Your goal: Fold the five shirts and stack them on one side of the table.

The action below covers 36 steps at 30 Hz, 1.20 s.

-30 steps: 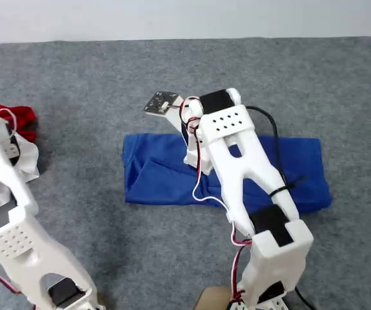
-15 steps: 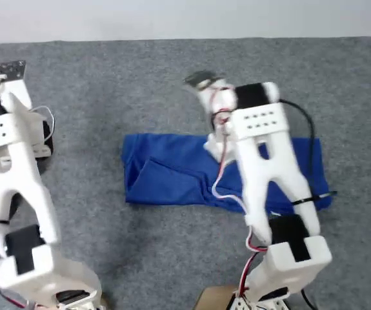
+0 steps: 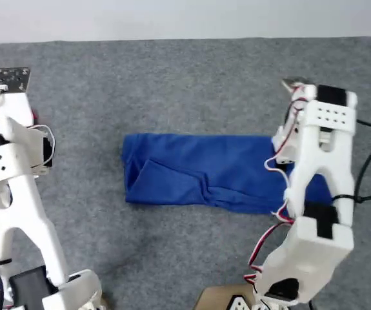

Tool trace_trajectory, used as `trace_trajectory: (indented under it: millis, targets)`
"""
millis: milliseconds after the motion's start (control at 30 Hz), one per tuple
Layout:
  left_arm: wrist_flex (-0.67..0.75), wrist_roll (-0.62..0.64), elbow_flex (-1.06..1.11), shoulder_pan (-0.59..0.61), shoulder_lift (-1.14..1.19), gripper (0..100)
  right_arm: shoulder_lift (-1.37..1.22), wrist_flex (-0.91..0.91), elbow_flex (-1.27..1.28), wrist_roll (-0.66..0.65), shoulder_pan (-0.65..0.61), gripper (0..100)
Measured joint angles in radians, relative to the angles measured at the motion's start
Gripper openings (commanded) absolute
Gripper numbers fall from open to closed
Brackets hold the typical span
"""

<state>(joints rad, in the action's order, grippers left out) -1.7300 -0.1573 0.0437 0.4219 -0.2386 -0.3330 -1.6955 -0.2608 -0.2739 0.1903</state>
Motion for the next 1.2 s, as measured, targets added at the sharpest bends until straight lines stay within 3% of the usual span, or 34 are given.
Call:
trace_trajectory:
  millis: [733, 1033, 1200]
  targets:
    - [0.000, 0.000, 0.002, 0.003, -0.002, 1, -0.222, 0.316, 0.000, 0.000, 0.072, 28.1]
    - [0.000, 0.000, 0.084, 0.003, -0.002, 1, -0.308, 0.325, -0.018, 0.000, 0.089, 27.7]
    - [0.000, 0.000, 0.091, 0.003, -0.002, 1, -0.318, 0.315, -0.034, 0.000, 0.084, 18.8]
